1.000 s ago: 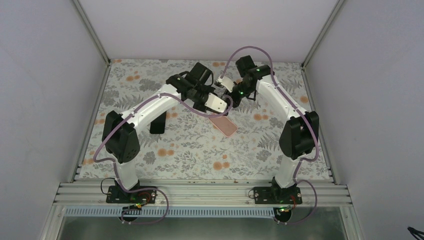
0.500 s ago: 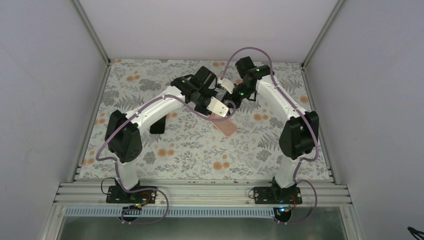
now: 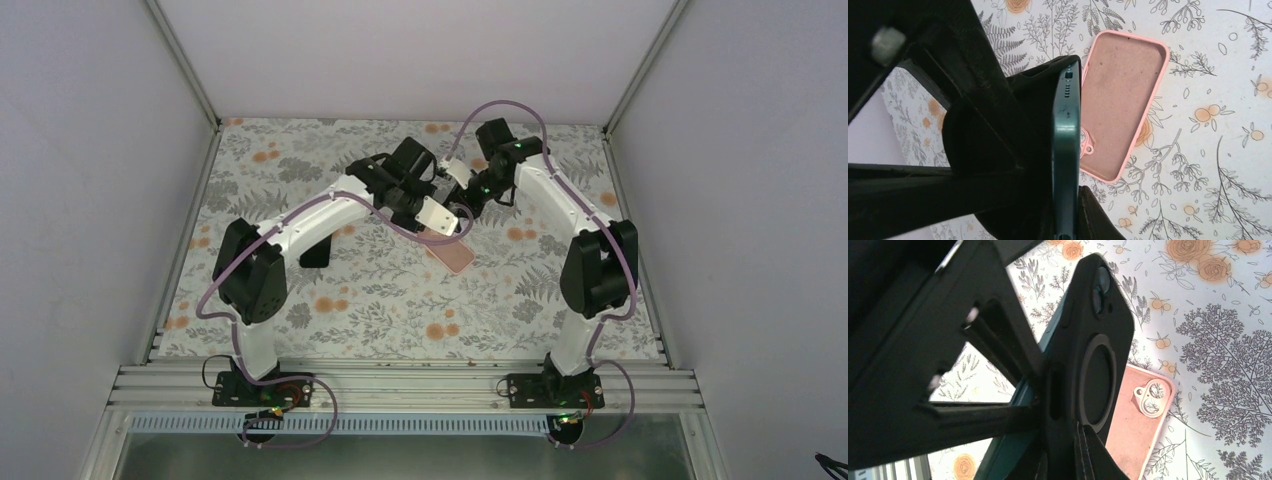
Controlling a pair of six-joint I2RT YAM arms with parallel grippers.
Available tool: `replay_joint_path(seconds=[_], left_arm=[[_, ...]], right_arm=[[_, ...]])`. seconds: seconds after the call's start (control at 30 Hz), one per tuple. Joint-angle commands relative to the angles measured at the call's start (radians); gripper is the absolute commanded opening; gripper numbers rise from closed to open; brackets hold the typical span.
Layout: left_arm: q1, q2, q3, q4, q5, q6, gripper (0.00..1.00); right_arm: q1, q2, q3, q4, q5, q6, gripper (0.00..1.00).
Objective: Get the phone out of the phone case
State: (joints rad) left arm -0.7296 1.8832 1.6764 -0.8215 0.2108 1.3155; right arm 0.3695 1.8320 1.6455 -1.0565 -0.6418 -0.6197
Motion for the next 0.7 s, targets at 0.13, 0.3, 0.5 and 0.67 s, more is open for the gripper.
replay_joint_path(seconds=[0.13,0.3,0.5,0.67], left_arm=[[-0.031,-0.058,-0.143,-0.165,-0.011,-0.056,0.02],[-0.042,-0.101,-0.154,-0.175,0.004,-0.067,0.02],[-0.059,-0.108,-0.105,-0.223,0.066,-0.092,0.02],[-0.089,-0.137,-0.147,-0.207,0.032,-0.107,0.02]], right_arm=[[-0.144,0.036,0.064,0.217,-0.213,0.012,0.04],[-0.154,0.076,0.081,0.216,-0.143,-0.019,0.04],[-0.158,0.075,0.011,0.377,0.057,0.024,0.04],[-0.189,0.122,0.038,0.433,0.135,0.061,0.04]])
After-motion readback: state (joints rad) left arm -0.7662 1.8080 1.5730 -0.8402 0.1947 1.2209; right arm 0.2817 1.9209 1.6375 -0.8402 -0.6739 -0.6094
